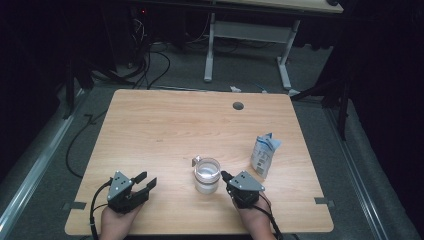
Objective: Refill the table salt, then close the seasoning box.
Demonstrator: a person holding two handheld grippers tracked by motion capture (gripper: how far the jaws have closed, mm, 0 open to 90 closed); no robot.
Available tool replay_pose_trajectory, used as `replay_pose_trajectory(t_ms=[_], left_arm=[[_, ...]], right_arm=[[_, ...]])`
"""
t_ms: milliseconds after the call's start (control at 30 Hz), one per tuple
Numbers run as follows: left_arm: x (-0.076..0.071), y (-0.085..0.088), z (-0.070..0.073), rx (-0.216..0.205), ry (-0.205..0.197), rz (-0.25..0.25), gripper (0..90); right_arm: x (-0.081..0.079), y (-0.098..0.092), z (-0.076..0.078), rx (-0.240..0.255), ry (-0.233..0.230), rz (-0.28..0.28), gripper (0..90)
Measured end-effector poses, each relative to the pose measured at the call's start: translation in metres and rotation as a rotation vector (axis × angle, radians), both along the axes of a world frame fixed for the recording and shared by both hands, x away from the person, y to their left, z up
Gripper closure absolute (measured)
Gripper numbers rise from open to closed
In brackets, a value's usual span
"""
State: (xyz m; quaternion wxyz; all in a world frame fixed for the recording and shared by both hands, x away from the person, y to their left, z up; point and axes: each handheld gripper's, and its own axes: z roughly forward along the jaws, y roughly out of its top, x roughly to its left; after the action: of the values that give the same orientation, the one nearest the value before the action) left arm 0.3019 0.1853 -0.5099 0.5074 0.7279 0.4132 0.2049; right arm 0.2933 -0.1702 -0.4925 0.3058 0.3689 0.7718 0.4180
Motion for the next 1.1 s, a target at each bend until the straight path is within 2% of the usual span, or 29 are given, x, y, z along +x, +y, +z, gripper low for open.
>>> replay_pose_trajectory(t_ms=[300,433,533,667,767,833,1100], left_arm=[[-0.001,0.001,0.000,-0.006,-0.005,0.008,53.7],[-0.001,0.002,0.000,-0.008,0.000,0.010,53.7],[0.000,0.002,-0.001,-0.007,0.002,0.009,53.7],[-0.001,0.004,-0.001,-0.004,-0.002,0.016,53.7],[0.000,0.006,-0.001,-0.007,0.004,0.022,53.7],[0.000,0.007,-0.001,-0.007,0.005,0.024,53.7],[0.000,0.008,-0.001,-0.011,0.007,0.029,53.6]], right_arm=[[-0.017,0.020,-0.002,-0.006,-0.012,0.081,89.8],[-0.004,0.012,-0.003,0.007,0.002,0.032,89.8],[0.009,0.010,-0.003,-0.016,-0.001,0.005,89.9],[0.017,0.013,-0.005,-0.011,0.014,0.013,89.9],[0.011,0.018,-0.005,-0.032,-0.004,0.022,90.0],[0.008,0.019,-0.005,-0.010,-0.001,0.033,90.0],[-0.006,0.027,-0.005,-0.014,-0.020,0.065,89.9]])
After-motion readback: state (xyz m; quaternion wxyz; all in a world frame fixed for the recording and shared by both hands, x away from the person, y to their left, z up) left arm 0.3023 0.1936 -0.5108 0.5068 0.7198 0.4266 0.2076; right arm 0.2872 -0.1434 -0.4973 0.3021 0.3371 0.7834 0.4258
